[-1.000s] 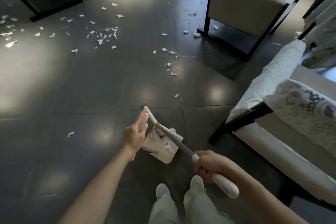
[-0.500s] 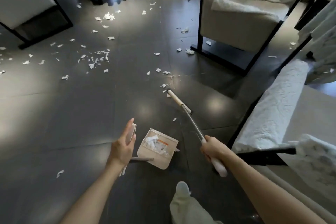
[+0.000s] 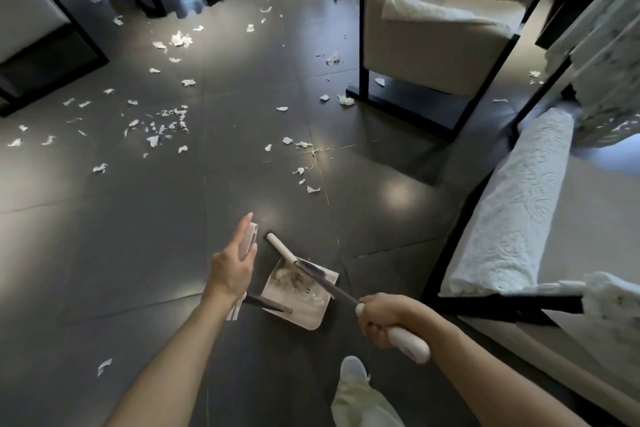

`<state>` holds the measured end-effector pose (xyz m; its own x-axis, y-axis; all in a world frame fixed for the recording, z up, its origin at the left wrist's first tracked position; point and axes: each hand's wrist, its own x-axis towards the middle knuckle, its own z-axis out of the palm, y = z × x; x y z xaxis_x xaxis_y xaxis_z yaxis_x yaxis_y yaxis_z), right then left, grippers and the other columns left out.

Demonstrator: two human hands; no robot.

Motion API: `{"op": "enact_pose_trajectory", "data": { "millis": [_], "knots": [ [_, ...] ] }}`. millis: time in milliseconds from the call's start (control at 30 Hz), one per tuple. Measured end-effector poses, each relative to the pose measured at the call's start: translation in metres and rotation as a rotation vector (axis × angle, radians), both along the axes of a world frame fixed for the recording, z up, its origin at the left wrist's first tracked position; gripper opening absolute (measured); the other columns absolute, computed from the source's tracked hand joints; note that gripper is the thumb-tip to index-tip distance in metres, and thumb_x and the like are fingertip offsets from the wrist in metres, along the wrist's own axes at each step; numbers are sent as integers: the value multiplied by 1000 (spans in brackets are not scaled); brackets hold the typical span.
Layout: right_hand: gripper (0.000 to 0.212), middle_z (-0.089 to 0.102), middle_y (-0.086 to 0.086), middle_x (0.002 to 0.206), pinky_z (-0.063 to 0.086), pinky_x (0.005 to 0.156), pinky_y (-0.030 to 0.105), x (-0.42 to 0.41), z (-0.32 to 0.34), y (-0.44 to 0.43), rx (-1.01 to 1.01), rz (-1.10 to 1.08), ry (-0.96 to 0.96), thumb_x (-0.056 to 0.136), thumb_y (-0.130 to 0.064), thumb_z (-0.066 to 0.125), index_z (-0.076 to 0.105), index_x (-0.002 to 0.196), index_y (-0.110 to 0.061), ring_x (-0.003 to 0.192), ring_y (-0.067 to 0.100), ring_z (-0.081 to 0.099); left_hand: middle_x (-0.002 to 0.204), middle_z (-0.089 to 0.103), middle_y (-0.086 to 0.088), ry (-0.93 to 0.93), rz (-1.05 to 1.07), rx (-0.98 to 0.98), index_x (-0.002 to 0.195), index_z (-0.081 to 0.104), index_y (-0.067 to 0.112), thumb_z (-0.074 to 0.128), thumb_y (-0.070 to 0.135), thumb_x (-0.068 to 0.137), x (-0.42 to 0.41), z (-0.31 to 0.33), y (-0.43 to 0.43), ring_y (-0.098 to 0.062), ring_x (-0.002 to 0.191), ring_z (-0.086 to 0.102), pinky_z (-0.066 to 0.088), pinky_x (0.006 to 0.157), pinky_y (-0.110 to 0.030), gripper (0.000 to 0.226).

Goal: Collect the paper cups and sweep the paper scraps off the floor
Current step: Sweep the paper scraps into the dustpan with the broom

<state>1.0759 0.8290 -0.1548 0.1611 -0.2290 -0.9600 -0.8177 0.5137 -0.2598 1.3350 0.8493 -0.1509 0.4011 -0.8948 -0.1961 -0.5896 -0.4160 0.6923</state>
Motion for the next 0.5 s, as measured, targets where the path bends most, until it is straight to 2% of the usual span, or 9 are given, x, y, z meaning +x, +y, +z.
{"op": "enact_pose_trajectory", "data": {
  "millis": [100,200,267,333,400,500],
  "knots": [
    [31,46,2,55,37,43,22,2,31,32,17,-109,-48,77,-2,45,55,105,-13,43,10,41,114,67,-17,9,18,-11,142,37,35,53,16,94,5,2,22,-41,97,64,49,85,-45,54],
    [45,54,4,68,43,46,22,14,58,85,-89,-134,-68,82,-4,48,51,124,-19,47,9,47,105,69,-20,7,-13,-18,143,37,35,52,17,95,10,7,59,-41,93,65,50,83,-44,54],
    [50,56,5,75,45,51,24,23,66,123,-132,-198,-79,82,-4,50,48,129,-21,51,10,49,103,70,-18,13,-56,-48,142,37,36,53,16,95,15,10,89,-40,89,66,50,81,-42,54],
    [48,53,5,69,42,45,23,28,67,155,-138,-311,-93,81,-2,49,49,126,-19,48,9,46,107,70,-14,46,-109,-89,139,38,42,55,13,94,21,15,115,-41,86,66,52,79,-43,57],
    [41,49,4,59,38,40,21,31,70,191,-177,-408,-96,81,-1,47,54,119,-14,41,9,44,120,66,-4,81,-168,-104,136,37,51,56,13,93,29,23,141,-38,97,65,52,84,-45,60],
    [37,51,4,58,38,41,22,32,70,241,-220,-499,-65,78,-1,49,56,111,-14,39,10,45,125,63,0,39,-249,-90,140,39,41,55,16,94,36,38,176,-30,105,64,51,89,-42,55]
  ]
}}
